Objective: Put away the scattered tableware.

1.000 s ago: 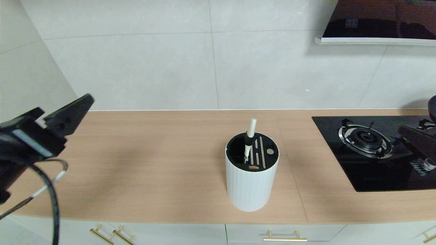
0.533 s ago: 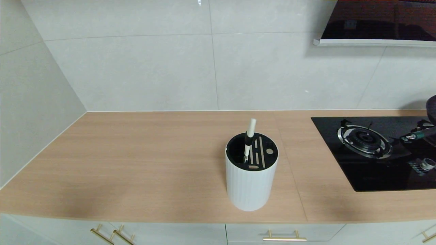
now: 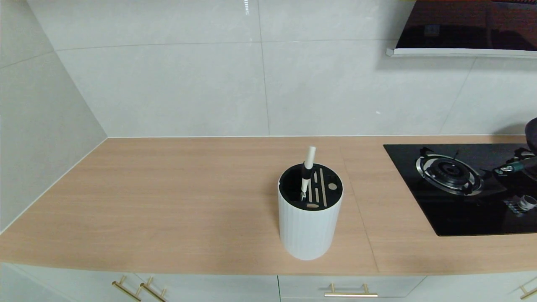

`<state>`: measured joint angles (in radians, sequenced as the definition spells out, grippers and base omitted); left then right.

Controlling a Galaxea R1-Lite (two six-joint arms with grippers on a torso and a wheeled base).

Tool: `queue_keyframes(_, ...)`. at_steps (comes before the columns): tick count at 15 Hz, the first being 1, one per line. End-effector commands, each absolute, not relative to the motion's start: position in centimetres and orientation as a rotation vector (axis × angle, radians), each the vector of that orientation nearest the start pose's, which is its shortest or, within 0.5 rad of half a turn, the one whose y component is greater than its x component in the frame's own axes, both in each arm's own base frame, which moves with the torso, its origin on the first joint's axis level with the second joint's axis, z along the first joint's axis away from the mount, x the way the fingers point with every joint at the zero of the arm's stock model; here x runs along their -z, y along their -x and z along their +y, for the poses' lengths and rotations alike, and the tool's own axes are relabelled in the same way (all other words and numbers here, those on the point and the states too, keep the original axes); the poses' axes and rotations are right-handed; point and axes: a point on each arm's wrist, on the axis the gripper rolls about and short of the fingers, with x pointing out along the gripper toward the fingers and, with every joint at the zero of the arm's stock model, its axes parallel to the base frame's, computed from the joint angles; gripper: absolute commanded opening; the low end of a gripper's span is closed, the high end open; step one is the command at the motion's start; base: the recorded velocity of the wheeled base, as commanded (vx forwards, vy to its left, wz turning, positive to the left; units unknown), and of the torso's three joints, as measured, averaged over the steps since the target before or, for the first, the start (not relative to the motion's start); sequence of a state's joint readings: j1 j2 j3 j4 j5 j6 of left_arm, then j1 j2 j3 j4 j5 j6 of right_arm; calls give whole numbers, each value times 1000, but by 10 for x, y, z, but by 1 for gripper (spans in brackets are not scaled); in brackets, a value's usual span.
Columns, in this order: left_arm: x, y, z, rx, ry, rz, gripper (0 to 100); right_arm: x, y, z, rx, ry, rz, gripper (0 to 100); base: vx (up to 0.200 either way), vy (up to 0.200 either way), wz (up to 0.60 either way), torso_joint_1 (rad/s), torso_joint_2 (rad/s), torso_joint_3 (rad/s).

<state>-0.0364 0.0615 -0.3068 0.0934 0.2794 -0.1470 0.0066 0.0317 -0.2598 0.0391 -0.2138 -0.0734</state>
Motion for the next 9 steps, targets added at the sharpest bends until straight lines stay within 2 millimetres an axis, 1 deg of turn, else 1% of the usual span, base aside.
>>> queue_keyframes(1, -109, 37, 7, -303, 138, -114, 100, -112, 34, -5, 259, 43, -163, 100, 0, 0, 0, 0, 0, 0)
queue_keyframes(2, -89, 27, 7, -299, 121, -72, 100, -96, 26, -5, 258, 48, -161, 100, 0, 0, 0, 0, 0, 0)
queue_keyframes(3, -80, 24, 6, -274, 96, -60, 100, -91, 24, -5, 253, 45, -142, 100, 0, 0, 0, 0, 0, 0)
queue_keyframes(5, -79, 23, 4, -162, 105, -45, 100, -82, 23, -5, 221, 53, -55, 100, 0, 0, 0, 0, 0, 0)
queue_keyframes(6, -80, 23, 3, -127, 90, -44, 100, -80, 23, -4, 171, 48, -29, 100, 0, 0, 0, 0, 0, 0)
queue_keyframes(7, -80, 23, 1, -71, 56, -37, 100, -80, 23, -2, 89, 24, -40, 100, 0, 0, 0, 0, 0, 0)
queue_keyframes(8, -79, 23, 1, -45, 44, -33, 100, -80, 23, -1, 65, 28, -39, 100, 0, 0, 0, 0, 0, 0)
queue_keyframes(9, -76, 23, 0, 0, -6, -8, 100, -80, 23, 0, 21, 35, -38, 100, 0, 0, 0, 0, 0, 0)
